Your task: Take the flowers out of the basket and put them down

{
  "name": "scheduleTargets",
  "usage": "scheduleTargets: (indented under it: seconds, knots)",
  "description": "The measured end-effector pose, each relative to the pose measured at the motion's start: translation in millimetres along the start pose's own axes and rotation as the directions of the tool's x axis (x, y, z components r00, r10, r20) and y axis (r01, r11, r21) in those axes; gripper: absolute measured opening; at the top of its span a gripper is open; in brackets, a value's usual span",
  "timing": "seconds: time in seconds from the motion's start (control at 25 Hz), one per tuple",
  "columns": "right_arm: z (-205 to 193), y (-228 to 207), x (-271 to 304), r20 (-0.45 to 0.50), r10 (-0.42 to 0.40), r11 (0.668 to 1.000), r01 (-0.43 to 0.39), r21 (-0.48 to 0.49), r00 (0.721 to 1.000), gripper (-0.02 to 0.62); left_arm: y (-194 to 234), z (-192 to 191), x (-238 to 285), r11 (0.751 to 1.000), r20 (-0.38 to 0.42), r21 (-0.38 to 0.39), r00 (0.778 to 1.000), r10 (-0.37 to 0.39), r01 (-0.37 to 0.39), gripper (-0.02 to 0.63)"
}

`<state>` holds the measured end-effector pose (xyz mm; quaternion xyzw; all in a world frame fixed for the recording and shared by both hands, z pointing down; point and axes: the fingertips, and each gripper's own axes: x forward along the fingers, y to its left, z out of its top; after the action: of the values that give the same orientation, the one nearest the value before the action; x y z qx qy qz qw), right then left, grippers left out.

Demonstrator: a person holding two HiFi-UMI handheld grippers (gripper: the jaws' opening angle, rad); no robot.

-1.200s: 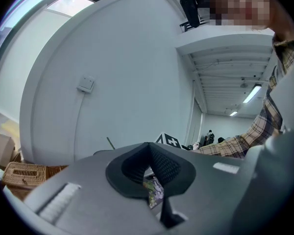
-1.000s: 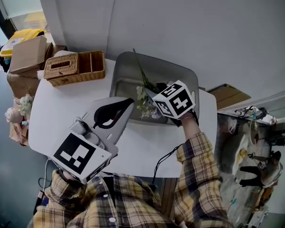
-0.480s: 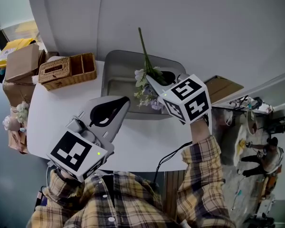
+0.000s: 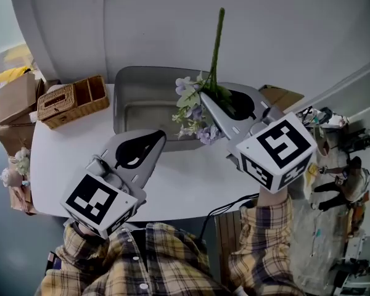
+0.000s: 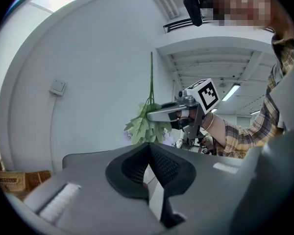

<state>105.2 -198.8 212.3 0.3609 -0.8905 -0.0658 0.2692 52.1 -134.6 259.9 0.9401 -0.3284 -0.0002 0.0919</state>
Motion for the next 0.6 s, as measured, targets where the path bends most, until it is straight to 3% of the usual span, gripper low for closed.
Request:
scheduleTargets:
  seconds: [0.28,0.6]
  knots:
    - [-6,-21,-95,-0.002,-0.121,0.992,0.121,0.034,0.993,0.034,-53,15,31,0.997,-0.013,0.008,0.997,-0.081,0.081,0.012]
    - [-54,-11,-129,-0.073,-0.209,0.972,0.216,0.094,0.975,0.034,-80,5,54,0.984,-0.039,0.016,0.984,-0.176,0.177,0.012]
